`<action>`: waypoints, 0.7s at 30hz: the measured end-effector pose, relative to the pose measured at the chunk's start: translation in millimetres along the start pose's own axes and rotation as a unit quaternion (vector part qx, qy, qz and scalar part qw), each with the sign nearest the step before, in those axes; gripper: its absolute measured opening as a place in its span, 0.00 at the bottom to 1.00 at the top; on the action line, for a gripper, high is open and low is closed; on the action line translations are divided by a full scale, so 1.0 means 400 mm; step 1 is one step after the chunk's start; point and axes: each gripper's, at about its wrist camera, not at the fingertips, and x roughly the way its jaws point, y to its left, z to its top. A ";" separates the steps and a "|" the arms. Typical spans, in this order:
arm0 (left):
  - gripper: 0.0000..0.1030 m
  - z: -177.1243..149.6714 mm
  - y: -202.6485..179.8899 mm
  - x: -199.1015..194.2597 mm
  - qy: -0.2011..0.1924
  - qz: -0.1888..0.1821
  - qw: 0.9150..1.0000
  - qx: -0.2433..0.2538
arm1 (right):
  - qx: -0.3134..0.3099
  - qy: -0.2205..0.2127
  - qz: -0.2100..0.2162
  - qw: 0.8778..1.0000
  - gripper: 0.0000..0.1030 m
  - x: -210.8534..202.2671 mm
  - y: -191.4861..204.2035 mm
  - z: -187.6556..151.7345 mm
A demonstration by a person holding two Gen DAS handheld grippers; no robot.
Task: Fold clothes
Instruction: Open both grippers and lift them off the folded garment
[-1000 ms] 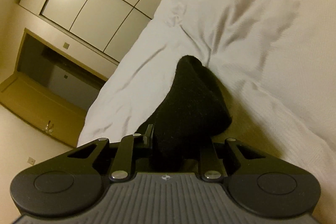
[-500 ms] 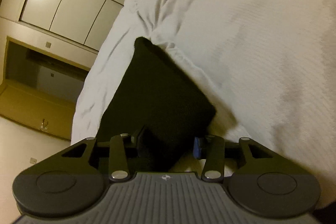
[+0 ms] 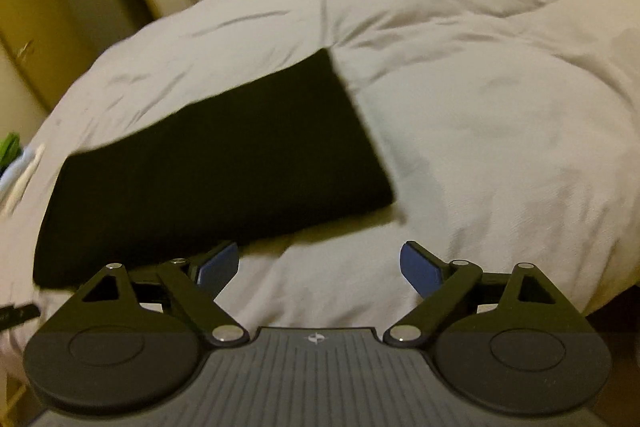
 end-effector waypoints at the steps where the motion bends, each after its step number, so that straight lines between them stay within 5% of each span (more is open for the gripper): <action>1: 0.34 -0.004 -0.004 -0.006 -0.002 -0.002 1.000 0.003 | -0.009 0.004 -0.002 1.000 0.88 -0.005 0.008 -0.007; 6: 0.41 -0.023 -0.026 -0.039 -0.011 -0.014 1.000 0.020 | -0.036 0.004 -0.023 0.999 0.89 -0.038 0.036 -0.032; 8: 0.41 -0.031 -0.035 -0.051 -0.015 -0.019 0.999 0.027 | -0.035 -0.001 -0.025 0.999 0.99 -0.045 0.037 -0.031; 21: 0.45 -0.042 -0.055 -0.086 -0.031 -0.057 0.997 0.041 | -0.028 -0.013 -0.012 0.999 0.99 -0.094 0.041 -0.041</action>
